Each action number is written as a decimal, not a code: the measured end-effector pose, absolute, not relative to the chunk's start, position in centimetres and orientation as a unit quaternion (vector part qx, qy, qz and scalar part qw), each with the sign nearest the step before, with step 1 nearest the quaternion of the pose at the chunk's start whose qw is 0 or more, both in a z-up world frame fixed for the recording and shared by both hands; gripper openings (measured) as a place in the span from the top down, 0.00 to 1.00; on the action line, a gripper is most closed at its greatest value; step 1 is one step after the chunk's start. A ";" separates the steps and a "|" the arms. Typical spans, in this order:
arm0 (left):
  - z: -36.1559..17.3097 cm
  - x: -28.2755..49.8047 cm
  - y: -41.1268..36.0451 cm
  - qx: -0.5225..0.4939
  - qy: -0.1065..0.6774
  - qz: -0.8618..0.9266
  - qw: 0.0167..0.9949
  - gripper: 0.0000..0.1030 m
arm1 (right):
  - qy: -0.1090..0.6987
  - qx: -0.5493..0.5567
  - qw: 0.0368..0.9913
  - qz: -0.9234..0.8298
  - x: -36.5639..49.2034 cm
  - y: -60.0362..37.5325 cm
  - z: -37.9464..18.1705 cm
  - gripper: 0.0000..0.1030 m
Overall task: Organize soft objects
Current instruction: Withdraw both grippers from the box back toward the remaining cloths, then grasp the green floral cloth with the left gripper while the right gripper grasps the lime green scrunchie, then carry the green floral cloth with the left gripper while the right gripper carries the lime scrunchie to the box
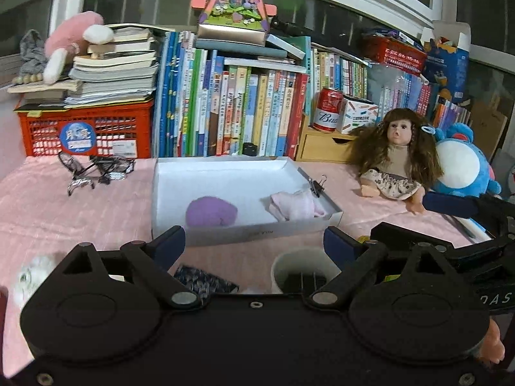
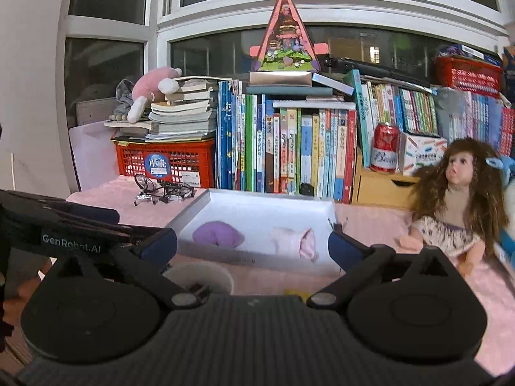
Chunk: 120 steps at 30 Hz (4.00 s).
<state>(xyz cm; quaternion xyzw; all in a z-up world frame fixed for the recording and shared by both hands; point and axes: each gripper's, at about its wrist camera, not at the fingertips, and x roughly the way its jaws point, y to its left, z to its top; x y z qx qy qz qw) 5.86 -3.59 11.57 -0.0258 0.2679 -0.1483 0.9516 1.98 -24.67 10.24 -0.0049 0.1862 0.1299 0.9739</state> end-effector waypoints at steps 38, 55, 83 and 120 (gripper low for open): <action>1.1 0.1 -3.4 -0.013 0.262 -0.075 0.962 0.07 | 0.229 -0.020 0.973 0.008 -3.2 -26.5 -0.3 0.12; 0.7 0.6 -4.0 -0.023 0.286 -0.089 0.954 0.75 | 0.239 -0.058 0.966 -0.073 -1.5 -26.9 -0.9 0.61; -0.2 -3.1 -4.5 0.005 0.272 -0.095 0.958 0.19 | 0.223 -0.055 0.966 -0.115 -3.8 -27.3 -1.0 0.15; 1.9 -1.7 -4.0 -0.013 0.272 -0.128 0.954 0.56 | 0.235 0.003 0.968 -0.086 -3.2 -30.1 1.1 0.64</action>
